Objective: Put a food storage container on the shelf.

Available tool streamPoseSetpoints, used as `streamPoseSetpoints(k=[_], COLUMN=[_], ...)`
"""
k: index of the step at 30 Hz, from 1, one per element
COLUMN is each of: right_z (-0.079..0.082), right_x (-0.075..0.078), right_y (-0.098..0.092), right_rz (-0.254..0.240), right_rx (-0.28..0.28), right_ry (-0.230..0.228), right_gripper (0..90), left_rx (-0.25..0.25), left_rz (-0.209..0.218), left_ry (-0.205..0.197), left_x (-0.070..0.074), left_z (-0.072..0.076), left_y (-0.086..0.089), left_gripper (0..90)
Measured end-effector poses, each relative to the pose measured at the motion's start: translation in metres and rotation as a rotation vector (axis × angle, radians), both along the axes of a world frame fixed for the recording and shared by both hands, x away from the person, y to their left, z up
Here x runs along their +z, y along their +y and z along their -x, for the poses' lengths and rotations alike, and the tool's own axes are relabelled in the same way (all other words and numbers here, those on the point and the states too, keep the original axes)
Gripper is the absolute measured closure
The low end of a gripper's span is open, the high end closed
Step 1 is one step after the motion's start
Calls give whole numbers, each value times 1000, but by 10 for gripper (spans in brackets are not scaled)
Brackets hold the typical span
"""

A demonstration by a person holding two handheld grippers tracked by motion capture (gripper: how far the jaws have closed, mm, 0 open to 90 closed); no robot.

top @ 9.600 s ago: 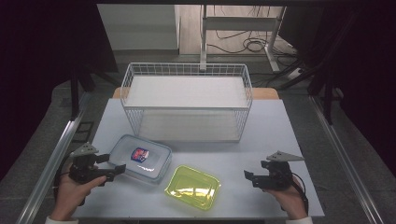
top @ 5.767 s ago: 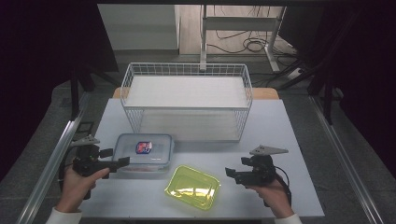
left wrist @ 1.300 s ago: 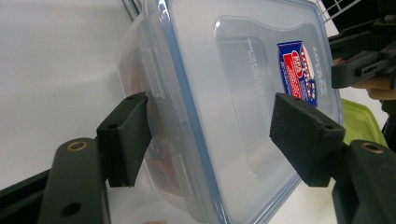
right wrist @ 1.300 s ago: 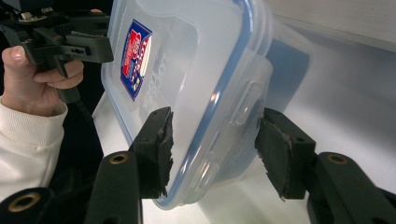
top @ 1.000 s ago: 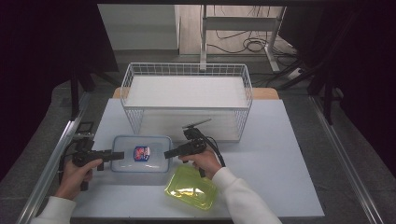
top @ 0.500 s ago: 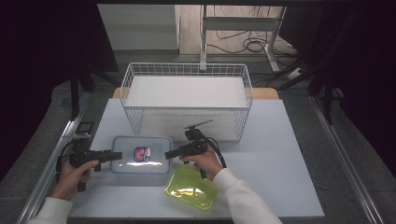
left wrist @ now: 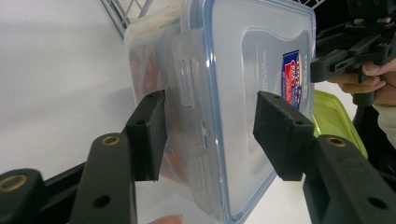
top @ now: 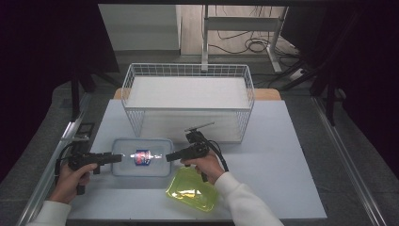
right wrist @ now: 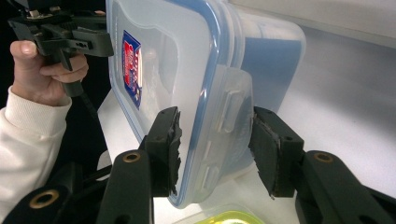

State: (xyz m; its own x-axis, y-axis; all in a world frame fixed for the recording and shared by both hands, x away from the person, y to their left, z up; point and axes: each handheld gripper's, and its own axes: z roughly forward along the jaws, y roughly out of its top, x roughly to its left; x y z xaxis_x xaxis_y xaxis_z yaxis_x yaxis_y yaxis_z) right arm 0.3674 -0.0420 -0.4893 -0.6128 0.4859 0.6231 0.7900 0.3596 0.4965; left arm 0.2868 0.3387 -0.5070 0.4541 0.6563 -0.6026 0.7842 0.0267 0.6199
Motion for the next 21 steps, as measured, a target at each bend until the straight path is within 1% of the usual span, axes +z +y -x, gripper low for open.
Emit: streamPoseSetpoints(k=[3, 7, 8, 10, 14, 18, 19, 21], right_z=[1, 2, 2, 2, 4, 5, 5, 6], right_x=[1, 1, 2, 3, 5, 10, 11, 15], right_y=[0, -2, -3, -3, -5, -6, -6, -6], right_rz=[2, 2, 2, 2, -5, -18, -21, -24], right_rx=[3, 4, 4, 3, 7, 3, 3, 3], right_ry=[-9, -22, -33, -36, -49, -71, -73, -83], right_gripper=[541, 541, 539, 538, 537, 537, 537, 537], left_rx=[-3, -7, -13, -16, -16, -17, -17, -21], left_rz=[8, 2, 0, 1, 0, -6, -6, -6], left_ry=[-2, -6, -5, -4, -18, -30, -30, -40], left_x=[-1, 0, 1, 1, 6, 14, 14, 20], left_z=[1, 2, 2, 2, 3, 4, 4, 4], left_y=[0, -2, -2, -3, -3, -2, -2, -2], left_gripper=[464, 469, 473, 476, 481, 483, 485, 486])
